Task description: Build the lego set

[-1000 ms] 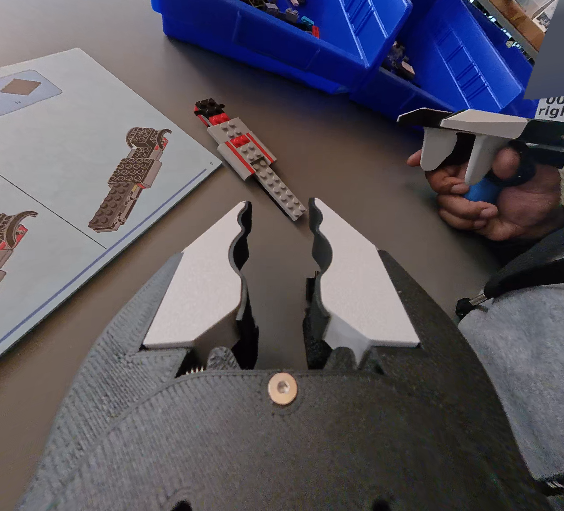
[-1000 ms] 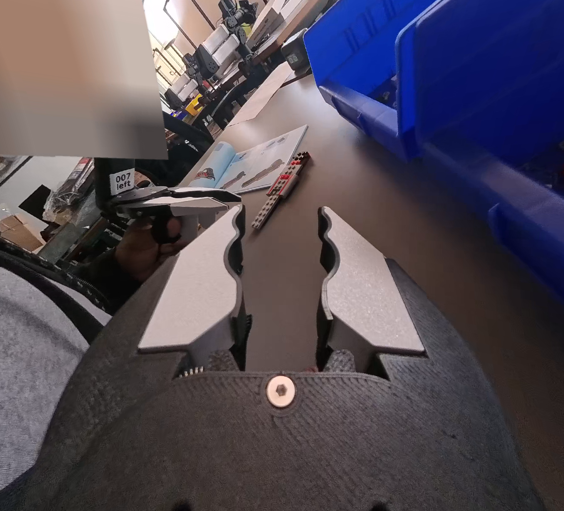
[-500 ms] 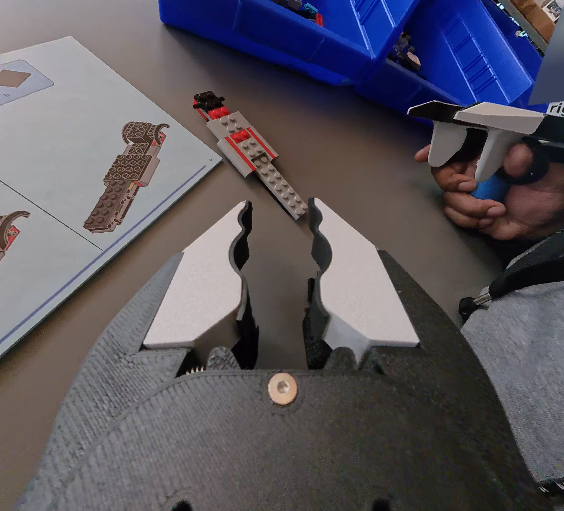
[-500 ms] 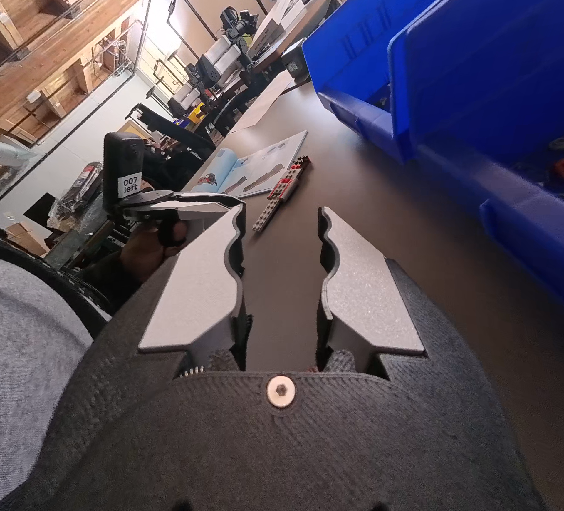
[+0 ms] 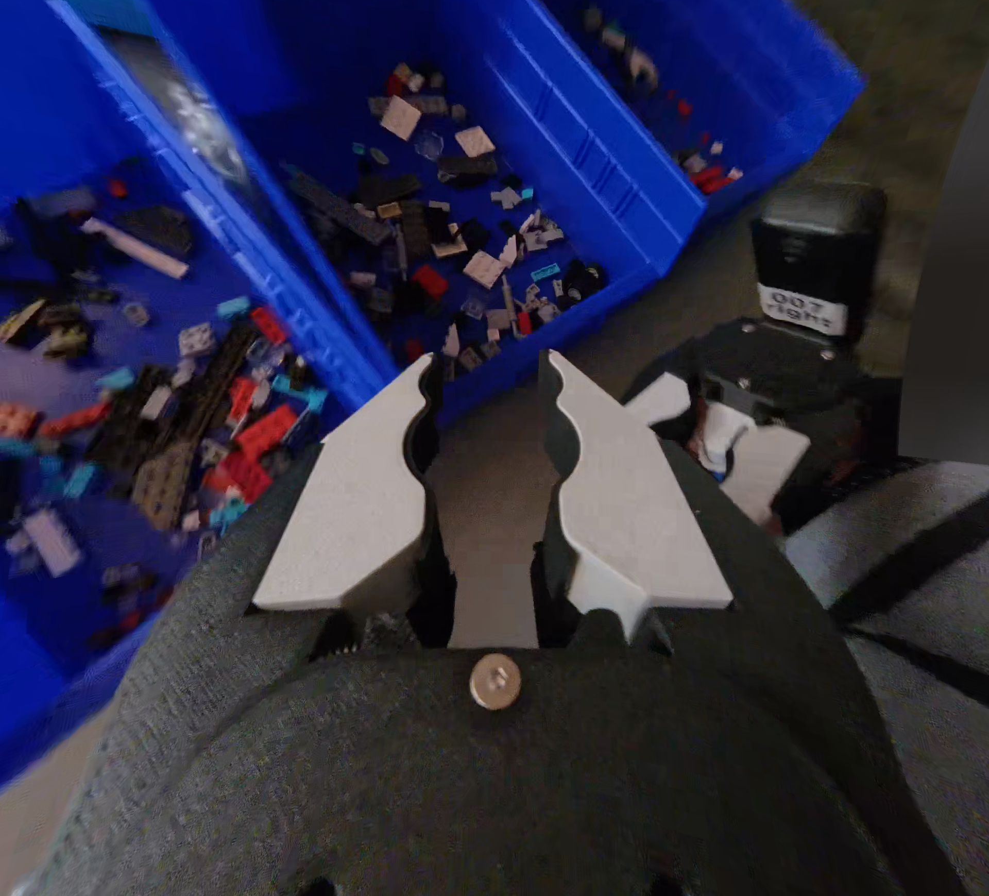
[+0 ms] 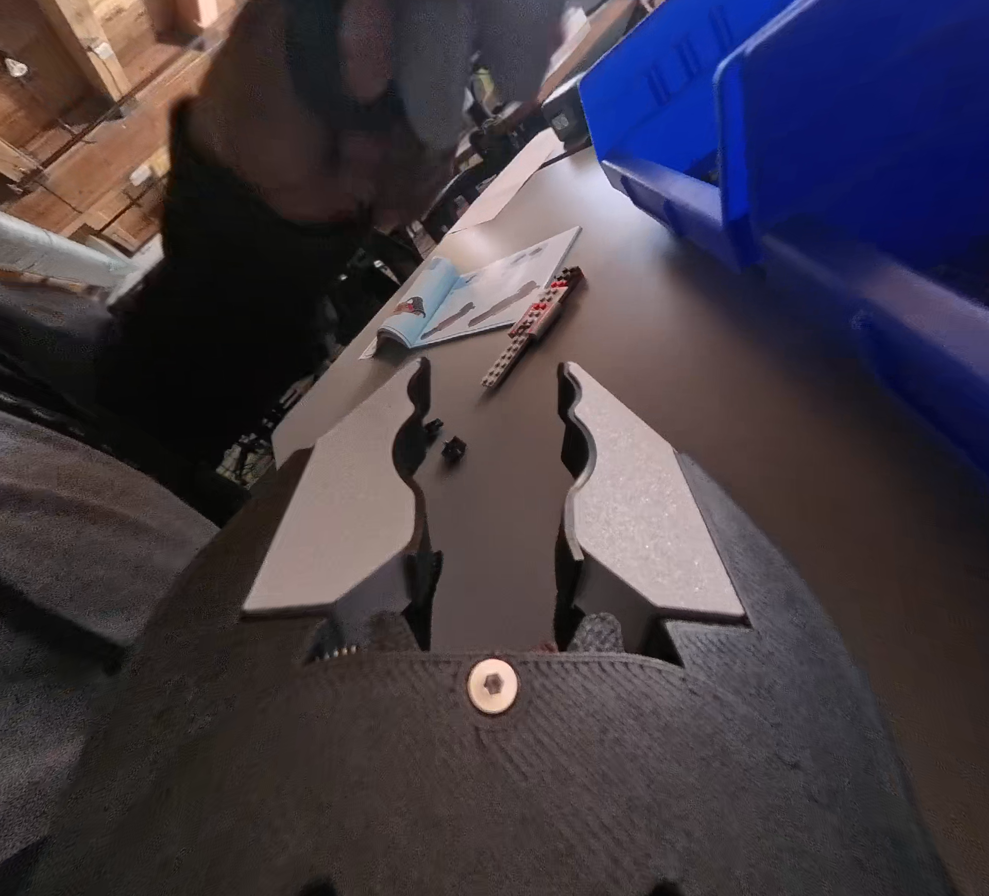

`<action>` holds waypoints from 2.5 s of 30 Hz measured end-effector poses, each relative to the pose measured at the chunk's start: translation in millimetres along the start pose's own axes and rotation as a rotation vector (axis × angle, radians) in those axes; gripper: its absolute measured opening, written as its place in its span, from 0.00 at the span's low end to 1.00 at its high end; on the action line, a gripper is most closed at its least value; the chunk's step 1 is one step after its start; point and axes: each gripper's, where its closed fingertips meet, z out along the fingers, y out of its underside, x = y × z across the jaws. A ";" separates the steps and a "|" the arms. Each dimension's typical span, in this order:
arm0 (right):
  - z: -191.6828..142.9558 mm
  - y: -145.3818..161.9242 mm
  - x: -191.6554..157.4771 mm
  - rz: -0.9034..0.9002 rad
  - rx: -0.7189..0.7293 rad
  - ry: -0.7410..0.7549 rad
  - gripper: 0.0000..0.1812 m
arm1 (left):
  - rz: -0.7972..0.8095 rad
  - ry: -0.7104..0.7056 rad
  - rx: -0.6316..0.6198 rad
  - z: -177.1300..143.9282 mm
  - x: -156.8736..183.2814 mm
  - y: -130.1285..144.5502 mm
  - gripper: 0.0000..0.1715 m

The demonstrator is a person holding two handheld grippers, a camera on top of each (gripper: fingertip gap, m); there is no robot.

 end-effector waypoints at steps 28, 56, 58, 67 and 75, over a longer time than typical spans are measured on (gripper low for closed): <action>-56.9 1.6 -25.6 0.174 -0.031 -0.314 0.29 | 0.534 0.002 -1.031 141.2 -45.8 45.2 0.08; -33.8 29.4 -9.7 0.004 -0.173 -0.071 0.29 | -0.164 -0.210 -0.208 -89.7 8.2 155.3 0.05; -29.7 34.2 -10.2 -0.029 -0.202 -0.053 0.29 | -0.225 -0.252 -0.235 -104.1 11.3 202.4 0.05; 13.5 33.1 -10.3 -0.141 -0.230 -0.004 0.28 | -0.254 -0.280 -0.184 -111.4 15.8 280.8 0.04; 61.3 49.1 -16.9 -0.275 -0.368 0.002 0.28 | -0.293 -0.245 0.036 -119.2 12.4 270.5 0.13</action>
